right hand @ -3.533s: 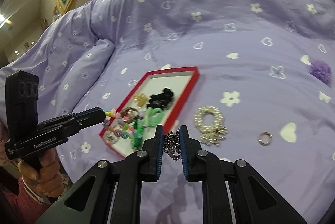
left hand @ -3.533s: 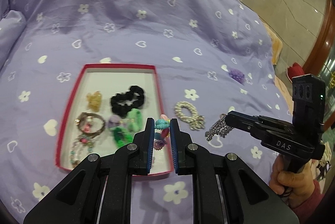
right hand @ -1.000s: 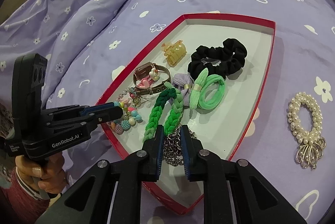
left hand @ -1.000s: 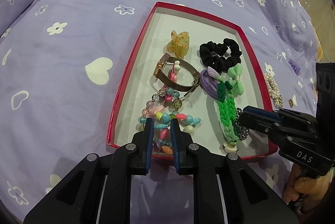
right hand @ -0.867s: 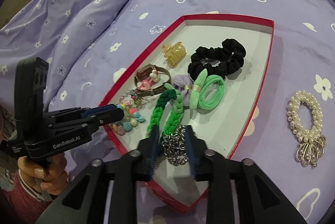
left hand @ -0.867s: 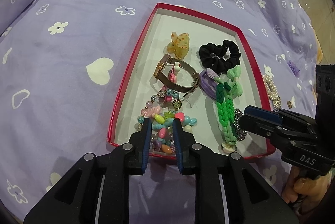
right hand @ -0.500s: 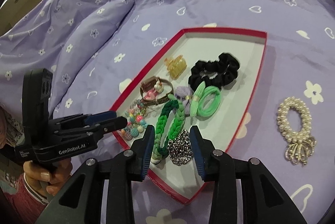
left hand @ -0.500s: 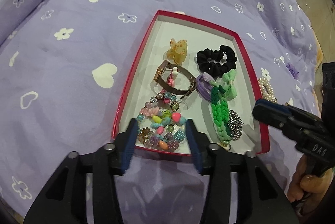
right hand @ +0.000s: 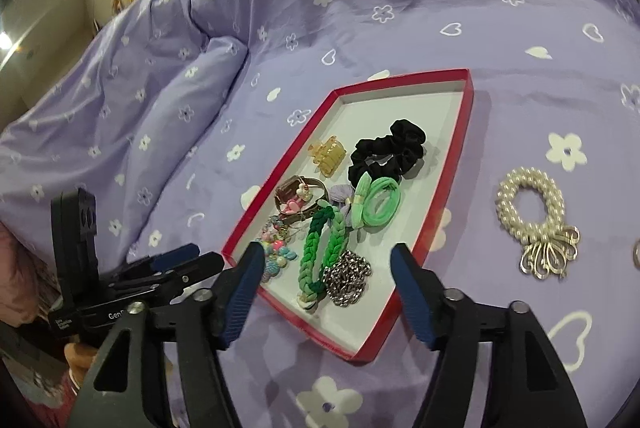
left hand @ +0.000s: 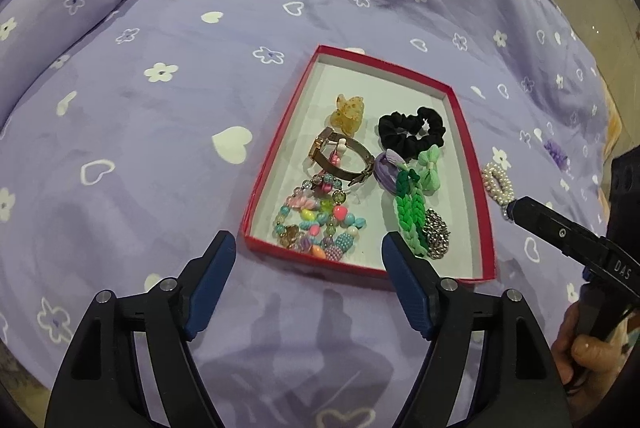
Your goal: Organize jewelry
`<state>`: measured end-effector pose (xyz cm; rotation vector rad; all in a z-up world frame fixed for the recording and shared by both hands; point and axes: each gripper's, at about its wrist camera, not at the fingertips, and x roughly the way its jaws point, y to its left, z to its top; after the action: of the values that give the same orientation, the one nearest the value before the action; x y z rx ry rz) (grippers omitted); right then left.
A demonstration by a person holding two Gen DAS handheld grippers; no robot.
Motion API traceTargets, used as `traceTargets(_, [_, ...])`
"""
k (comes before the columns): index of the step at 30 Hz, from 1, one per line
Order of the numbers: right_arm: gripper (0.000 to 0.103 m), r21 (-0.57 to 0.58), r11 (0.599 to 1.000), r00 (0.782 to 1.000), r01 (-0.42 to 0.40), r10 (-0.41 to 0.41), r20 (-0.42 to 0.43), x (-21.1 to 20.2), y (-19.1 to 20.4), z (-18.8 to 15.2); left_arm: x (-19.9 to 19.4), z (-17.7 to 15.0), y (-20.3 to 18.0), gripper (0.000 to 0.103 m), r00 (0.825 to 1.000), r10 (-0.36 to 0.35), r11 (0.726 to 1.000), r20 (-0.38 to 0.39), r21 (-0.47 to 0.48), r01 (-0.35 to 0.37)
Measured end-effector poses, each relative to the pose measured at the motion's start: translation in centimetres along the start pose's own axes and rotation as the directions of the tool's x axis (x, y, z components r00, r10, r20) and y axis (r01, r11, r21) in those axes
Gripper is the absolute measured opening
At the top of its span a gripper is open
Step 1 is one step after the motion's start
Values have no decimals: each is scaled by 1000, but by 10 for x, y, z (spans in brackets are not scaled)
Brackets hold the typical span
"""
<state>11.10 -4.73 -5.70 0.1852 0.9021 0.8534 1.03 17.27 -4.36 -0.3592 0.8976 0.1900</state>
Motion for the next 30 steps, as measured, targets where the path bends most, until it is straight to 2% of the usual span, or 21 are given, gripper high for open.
traceTargets(4, [73, 49, 998, 999, -26, 24, 36, -10, -3, -11, -12, -11, 0, 92, 999, -17, 1000, 28, -24, 18])
traceTargets(9, [77, 79, 995, 995, -60, 53, 89, -21, -1, -29, -16, -27, 0, 94, 999, -32, 999, 27, -44, 33])
traceTargets(13, [79, 77, 996, 992, -55, 46, 121, -27, 2, -44, -20, -38, 1, 94, 999, -9, 999, 32, -52, 11])
traceTargets(17, [84, 54, 998, 991, -13, 6, 136, -31, 5, -58, -28, -49, 2, 94, 999, 8, 998, 50, -58, -5])
traceTargets(23, [88, -25, 993, 984, 113, -108, 142, -40, 19, -68, -49, -51, -7, 94, 993, 54, 999, 101, 1, -55])
traceTargets(26, [94, -87, 982, 977, 169, -155, 149, -53, 34, -63, -69, -47, -16, 99, 985, 94, 994, 145, 48, -102])
traceTargets(30, [101, -165, 957, 960, 237, -205, 192, -84, 59, -51, -98, -43, -28, 103, 965, 142, 982, 221, 93, -166])
